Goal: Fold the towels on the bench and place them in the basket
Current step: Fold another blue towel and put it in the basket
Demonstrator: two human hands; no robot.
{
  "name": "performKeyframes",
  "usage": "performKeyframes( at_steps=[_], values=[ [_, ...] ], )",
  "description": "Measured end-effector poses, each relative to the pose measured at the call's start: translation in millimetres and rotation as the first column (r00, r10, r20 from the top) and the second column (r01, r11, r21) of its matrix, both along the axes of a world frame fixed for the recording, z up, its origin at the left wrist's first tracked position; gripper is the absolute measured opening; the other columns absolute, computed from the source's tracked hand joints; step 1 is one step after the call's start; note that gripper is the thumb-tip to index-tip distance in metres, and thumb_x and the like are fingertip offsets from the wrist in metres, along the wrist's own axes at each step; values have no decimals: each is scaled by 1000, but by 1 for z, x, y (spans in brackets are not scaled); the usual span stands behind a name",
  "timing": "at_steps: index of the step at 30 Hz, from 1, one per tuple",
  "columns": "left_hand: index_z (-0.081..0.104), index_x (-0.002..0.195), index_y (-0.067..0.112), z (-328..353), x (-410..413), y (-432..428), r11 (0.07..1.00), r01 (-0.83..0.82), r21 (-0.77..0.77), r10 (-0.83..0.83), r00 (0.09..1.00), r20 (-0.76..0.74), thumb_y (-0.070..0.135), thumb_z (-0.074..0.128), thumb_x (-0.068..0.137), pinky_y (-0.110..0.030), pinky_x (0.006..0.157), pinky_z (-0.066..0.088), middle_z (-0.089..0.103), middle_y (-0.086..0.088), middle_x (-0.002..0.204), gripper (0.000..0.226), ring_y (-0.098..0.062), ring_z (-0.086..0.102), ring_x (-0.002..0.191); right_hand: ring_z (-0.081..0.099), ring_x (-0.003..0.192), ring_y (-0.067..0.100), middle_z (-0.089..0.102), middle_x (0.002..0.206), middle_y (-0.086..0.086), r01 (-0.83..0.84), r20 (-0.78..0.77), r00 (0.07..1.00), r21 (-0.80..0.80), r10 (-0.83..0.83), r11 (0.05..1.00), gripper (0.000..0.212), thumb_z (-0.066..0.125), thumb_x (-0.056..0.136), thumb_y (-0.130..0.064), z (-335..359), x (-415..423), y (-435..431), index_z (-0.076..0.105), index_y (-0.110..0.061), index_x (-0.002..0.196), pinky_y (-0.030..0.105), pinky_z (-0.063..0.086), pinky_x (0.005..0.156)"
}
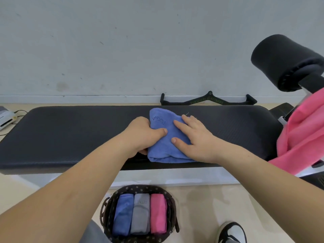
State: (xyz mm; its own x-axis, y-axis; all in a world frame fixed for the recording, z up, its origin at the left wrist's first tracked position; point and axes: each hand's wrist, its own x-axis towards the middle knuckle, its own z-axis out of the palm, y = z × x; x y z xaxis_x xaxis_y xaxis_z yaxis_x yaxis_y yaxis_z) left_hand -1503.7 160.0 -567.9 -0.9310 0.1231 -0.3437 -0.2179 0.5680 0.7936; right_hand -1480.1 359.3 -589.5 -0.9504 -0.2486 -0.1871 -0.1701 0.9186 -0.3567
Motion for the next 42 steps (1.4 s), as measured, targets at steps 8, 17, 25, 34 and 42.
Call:
performKeyframes(
  at_steps=[8, 17, 25, 34, 42],
  values=[
    [64, 92, 12, 18, 2, -28, 955, -196, 221, 198, 980, 10, 20, 77, 88, -25, 50, 53, 76, -5, 82, 16, -15, 75, 67, -19, 156, 17, -19, 170, -13, -83, 120, 990, 64, 75, 995, 100, 23, 70, -91, -10, -3, -24, -6, -53, 158, 58, -10, 123],
    [59, 89, 11, 12, 6, 24, 998, -2, -57, -13, 965, -263, 27, 70, 78, -35, 68, 56, 56, 4, 65, 22, -20, 64, 67, 38, 116, 19, 40, 123, -7, 124, -193, 971, -100, -141, 987, 91, 47, 44, -90, -12, -1, -27, 51, -50, 126, 39, 29, 103],
    [59, 88, 10, 8, 15, 58, 842, 214, -495, -385, 881, -274, 14, 42, 102, -32, 64, 43, 54, -8, 100, 22, -26, 56, 80, 59, 75, 13, 69, 79, 2, 242, 233, 963, -529, -135, 813, 21, 71, 77, -12, 15, -9, 12, 72, -13, 98, 30, 47, 77],
    [56, 130, 24, -3, 11, 24, 943, 41, -331, -162, 924, -347, 51, 76, 79, -32, 77, 50, 56, 1, 116, 61, -18, 61, 96, 72, 65, 14, 78, 85, 8, 422, 220, 906, -520, -360, 743, 34, 53, 103, -40, 12, -8, -1, 72, -11, 101, 30, 46, 66],
    [78, 96, 17, -5, 65, -6, 989, 13, 145, -21, 998, 51, 23, 91, 74, -25, 70, 63, 81, 5, 86, 26, -12, 78, 82, 68, 66, 18, 74, 79, 19, 247, 209, 963, -452, -167, 857, 33, 51, 105, -23, 18, 35, -33, 67, 1, 89, 28, 56, 69]
  ],
)
